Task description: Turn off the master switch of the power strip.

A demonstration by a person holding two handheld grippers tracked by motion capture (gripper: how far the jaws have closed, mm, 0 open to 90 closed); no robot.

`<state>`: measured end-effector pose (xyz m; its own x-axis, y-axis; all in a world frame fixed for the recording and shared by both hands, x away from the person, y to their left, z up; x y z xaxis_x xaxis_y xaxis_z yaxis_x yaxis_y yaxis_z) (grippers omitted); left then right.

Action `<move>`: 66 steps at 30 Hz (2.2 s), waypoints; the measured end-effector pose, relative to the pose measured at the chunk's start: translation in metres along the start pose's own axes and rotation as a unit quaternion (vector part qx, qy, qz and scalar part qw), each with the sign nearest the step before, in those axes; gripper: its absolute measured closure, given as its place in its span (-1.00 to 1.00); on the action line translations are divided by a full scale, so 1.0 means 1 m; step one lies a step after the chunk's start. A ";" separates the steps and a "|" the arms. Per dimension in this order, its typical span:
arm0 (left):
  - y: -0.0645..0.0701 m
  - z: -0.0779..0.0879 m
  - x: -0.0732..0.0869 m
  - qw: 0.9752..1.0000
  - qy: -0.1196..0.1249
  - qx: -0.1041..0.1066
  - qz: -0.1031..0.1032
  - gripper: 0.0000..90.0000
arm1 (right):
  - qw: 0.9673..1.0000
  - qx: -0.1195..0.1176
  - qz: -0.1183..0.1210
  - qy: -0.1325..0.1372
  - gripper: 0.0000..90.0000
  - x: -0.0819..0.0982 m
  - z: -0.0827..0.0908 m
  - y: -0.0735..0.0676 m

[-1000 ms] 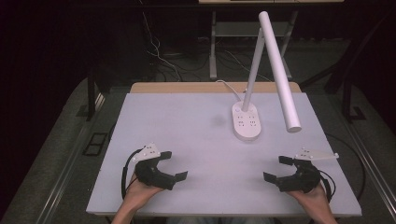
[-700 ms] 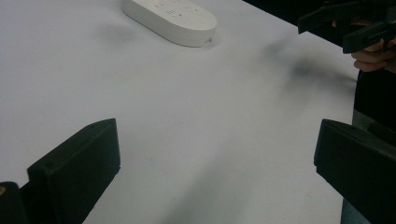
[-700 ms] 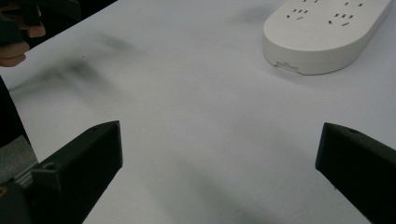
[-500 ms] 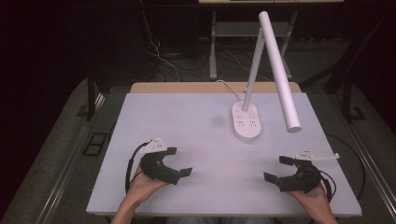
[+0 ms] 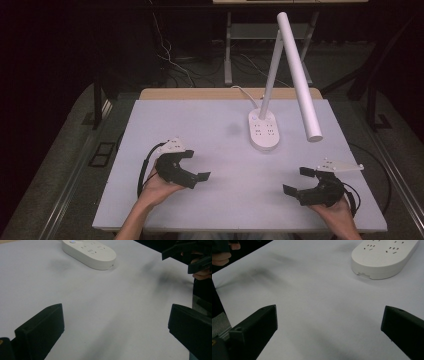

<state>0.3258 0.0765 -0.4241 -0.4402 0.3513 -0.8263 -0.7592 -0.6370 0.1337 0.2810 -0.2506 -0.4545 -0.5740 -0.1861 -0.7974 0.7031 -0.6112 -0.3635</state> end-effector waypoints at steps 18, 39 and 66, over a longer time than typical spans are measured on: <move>-0.008 -0.011 -0.026 1.000 -0.014 0.006 -0.019 -1.00 | 1.000 0.002 0.002 -0.001 -1.00 0.001 0.000 0.000; -0.021 -0.027 -0.060 0.999 -0.028 0.002 -0.044 -1.00 | 1.000 0.002 0.005 -0.010 -1.00 0.003 -0.002 -0.001; -0.037 -0.054 -0.104 0.997 -0.044 0.001 -0.057 -1.00 | 1.000 -0.002 0.002 -0.005 -1.00 0.002 -0.001 -0.002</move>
<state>0.4255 0.0261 -0.3727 -0.3904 0.4803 -0.7854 -0.8077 -0.5881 0.0418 0.2791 -0.2494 -0.4560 -0.5764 -0.1964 -0.7932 0.7069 -0.6069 -0.3634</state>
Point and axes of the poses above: each handheld gripper's, and its own axes: z roughly backward along the jaws, x roughly out of its underside, y roughly to its right, the point moved 7 cm from there along -z, roughly forward along the jaws, and after that the axes turned 9 degrees about -x, right-handed, at the moved point
